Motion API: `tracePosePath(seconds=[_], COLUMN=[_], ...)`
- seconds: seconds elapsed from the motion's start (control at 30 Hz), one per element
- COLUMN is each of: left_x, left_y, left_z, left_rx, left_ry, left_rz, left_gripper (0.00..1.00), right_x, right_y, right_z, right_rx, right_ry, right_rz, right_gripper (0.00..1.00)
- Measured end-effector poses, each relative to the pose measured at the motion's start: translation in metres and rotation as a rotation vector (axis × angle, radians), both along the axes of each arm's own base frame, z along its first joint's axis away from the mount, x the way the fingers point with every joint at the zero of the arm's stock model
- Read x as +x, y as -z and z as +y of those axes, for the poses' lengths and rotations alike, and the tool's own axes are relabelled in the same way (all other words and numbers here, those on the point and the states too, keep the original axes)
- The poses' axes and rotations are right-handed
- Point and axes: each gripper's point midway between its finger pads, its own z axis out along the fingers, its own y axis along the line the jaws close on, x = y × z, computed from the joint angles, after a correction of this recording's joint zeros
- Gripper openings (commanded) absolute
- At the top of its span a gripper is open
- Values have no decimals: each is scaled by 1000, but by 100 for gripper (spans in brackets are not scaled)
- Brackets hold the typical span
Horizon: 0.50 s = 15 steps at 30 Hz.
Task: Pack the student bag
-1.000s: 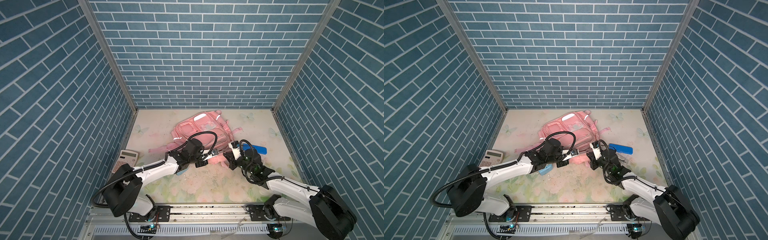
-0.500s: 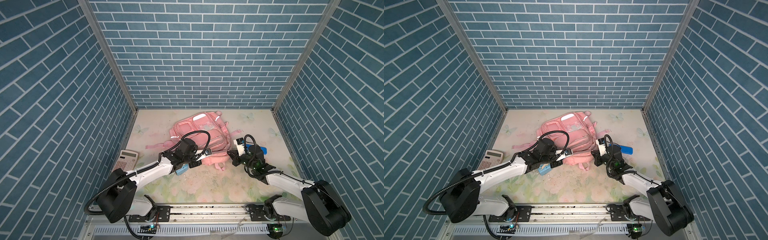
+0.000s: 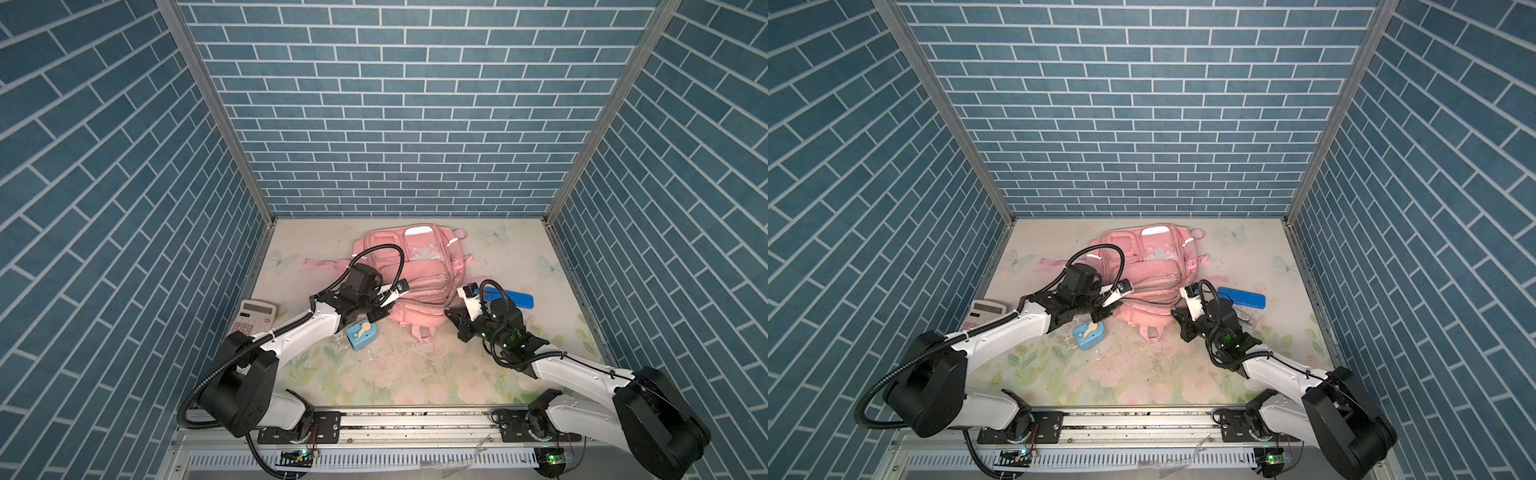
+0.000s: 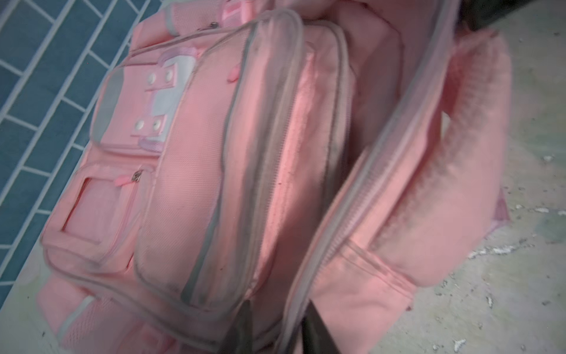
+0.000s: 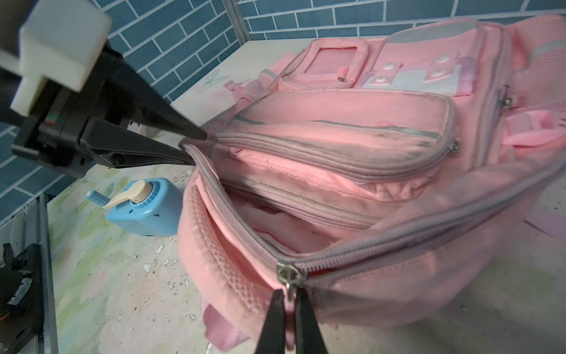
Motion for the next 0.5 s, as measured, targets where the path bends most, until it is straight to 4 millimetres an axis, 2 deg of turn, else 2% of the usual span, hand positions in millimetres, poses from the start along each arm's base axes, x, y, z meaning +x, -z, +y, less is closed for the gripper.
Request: tracePosePath(seconds=[0.13, 0.37, 0.5], left_x=[7, -1, -11], left_y=[-19, -56, -74], left_z=[-1, -4, -15], left_rx=[-110, -353, -544], left_ry=[-132, -433, -655], left_rz=[84, 333, 485], left_gripper=[54, 54, 54], right_x=[0, -1, -2], right_y=[1, 5, 6], right_z=[3, 6, 9], right_rx=[4, 0, -1], right_ry=[-3, -10, -20], right_rz=[3, 9, 9], right_gripper=[0, 0, 0])
